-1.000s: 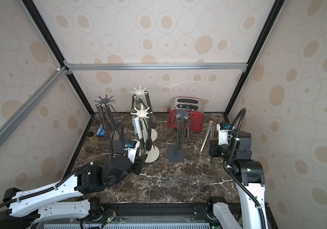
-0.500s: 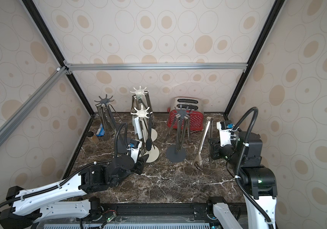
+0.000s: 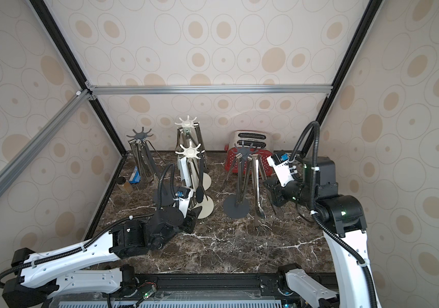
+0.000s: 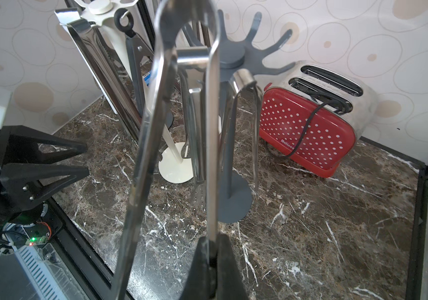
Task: Hang food tongs on kitchen utensil racks
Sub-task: Hang the food tongs on the rack.
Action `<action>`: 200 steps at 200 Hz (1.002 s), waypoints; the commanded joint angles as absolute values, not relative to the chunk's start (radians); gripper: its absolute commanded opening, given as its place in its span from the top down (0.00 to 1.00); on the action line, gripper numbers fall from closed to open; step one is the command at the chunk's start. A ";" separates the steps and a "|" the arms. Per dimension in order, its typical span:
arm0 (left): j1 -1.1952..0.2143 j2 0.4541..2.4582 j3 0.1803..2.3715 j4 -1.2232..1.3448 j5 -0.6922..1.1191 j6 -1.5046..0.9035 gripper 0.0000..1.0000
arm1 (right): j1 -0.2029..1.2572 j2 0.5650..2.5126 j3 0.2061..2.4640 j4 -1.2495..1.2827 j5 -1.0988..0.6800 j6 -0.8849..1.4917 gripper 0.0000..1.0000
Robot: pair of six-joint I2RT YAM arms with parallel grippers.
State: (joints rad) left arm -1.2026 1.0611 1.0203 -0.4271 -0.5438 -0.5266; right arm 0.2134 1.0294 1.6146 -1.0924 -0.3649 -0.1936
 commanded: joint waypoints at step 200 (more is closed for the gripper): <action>-1.195 1.102 1.086 -0.426 -0.539 -0.520 0.56 | 0.428 1.083 1.569 -0.996 -0.027 -0.043 1.00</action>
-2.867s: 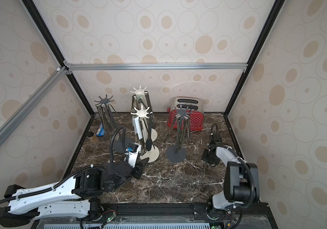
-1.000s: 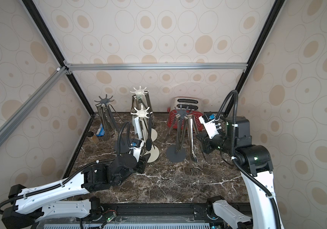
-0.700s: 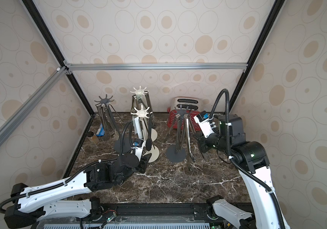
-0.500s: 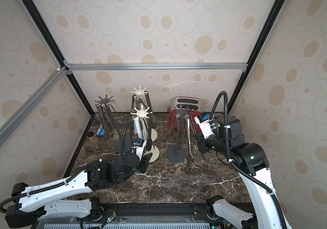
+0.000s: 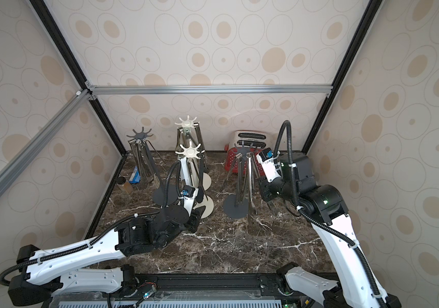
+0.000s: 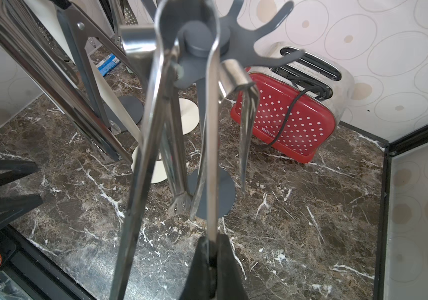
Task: Hang food tongs on kitchen utensil racks
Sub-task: Hang the food tongs on the rack.
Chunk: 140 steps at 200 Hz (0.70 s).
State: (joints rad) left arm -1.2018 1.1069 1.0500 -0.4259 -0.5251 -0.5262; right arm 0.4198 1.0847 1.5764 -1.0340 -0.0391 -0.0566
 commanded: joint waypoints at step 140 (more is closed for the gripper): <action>-1.195 1.118 1.092 -0.421 -0.532 -0.517 0.56 | 0.454 1.083 1.589 -0.979 -0.057 -0.024 1.00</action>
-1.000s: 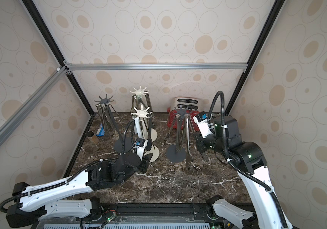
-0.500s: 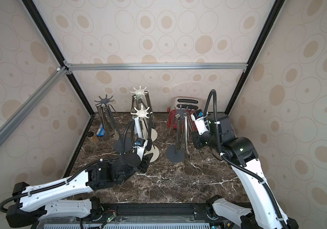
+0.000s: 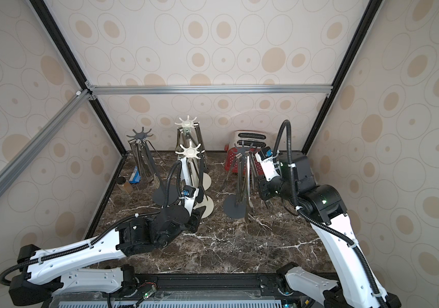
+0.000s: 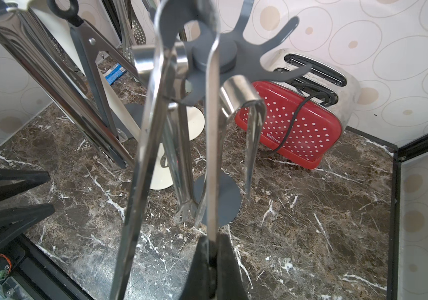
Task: Hang food tongs on kitchen utensil racks
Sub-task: Hang the food tongs on the rack.
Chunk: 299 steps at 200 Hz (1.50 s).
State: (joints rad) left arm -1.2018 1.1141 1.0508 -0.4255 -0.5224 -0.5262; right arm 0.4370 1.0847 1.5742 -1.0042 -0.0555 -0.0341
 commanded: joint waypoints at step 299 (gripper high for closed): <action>-1.195 1.114 1.078 -0.405 -0.512 -0.520 0.56 | 0.542 1.042 1.303 -0.909 0.104 0.063 1.00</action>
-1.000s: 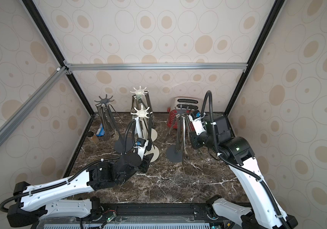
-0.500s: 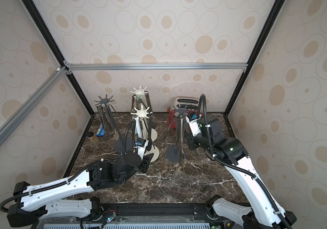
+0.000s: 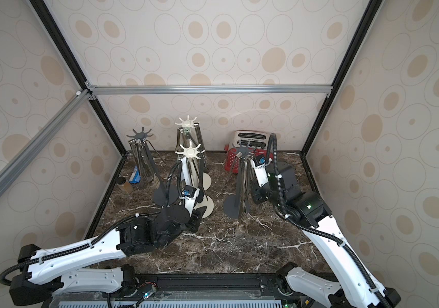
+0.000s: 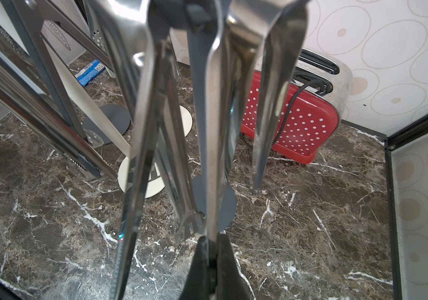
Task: Hang food tongs on kitchen utensil racks
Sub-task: Hang the food tongs on the rack.
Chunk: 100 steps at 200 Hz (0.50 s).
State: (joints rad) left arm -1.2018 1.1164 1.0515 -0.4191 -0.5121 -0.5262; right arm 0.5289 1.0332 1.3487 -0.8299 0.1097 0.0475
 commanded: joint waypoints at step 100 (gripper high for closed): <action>-1.195 1.111 1.072 -0.403 -0.516 -0.520 0.56 | 0.543 1.043 1.228 -0.882 0.113 0.083 1.00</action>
State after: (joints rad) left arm -1.2018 1.1164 1.0515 -0.4126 -0.5060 -0.5262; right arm 0.5320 1.0256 1.2816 -0.7437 0.1177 0.0719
